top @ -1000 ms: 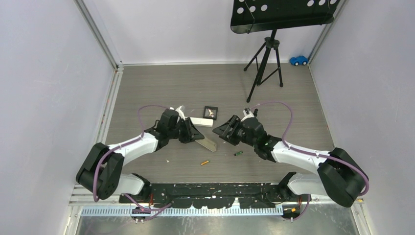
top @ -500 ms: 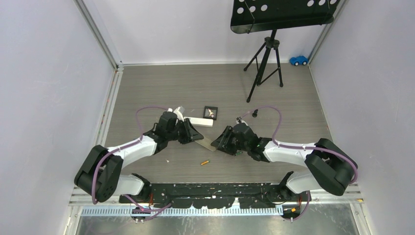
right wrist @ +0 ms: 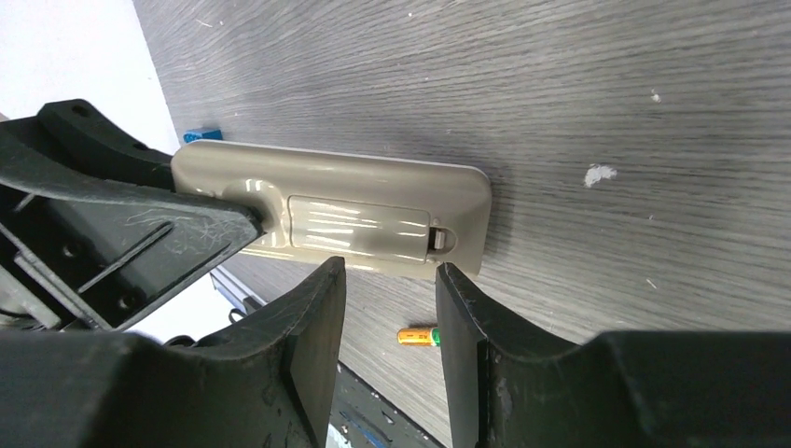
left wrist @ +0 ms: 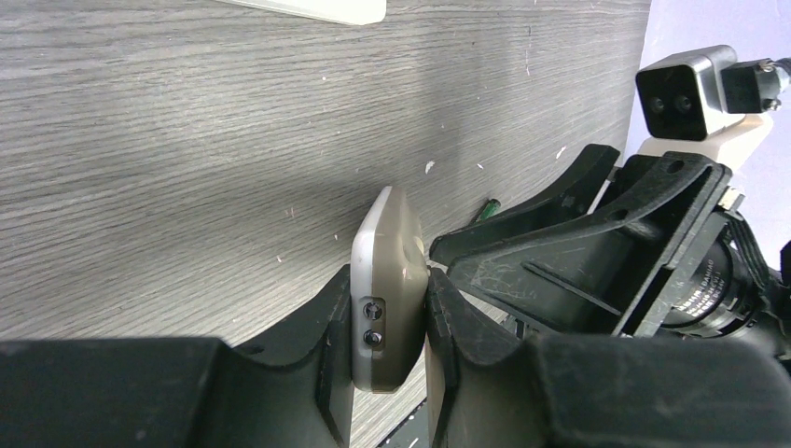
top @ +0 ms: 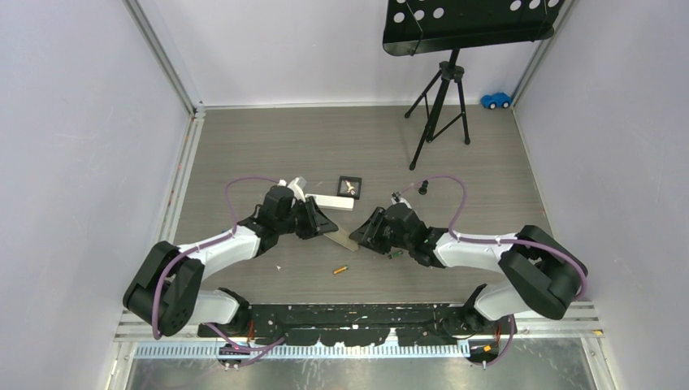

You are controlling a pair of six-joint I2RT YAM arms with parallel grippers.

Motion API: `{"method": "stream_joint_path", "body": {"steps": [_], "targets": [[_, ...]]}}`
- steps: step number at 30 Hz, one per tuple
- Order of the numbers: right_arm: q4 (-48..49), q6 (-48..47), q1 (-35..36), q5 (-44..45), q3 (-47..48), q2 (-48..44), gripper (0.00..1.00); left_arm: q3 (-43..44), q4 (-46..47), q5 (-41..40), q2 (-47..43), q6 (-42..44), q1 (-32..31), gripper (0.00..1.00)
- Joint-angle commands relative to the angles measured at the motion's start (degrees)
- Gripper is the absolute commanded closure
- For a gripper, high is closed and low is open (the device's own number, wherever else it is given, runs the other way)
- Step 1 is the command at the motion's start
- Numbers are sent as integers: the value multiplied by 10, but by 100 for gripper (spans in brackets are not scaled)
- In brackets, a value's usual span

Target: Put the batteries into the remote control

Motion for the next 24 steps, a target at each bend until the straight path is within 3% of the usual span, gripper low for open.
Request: {"method": "stream_joint_path", "body": {"steps": [1,10,24], "targets": [[43,0,1,12,20,17,54,-13,-7,-17,-4,27,0,100],[72,5,0,-4,28,57,55,-17,13,6,7,31,0,100],[45,-12,-2,16,33,38,82,-18,0,-4,0,45,0,100]]}}
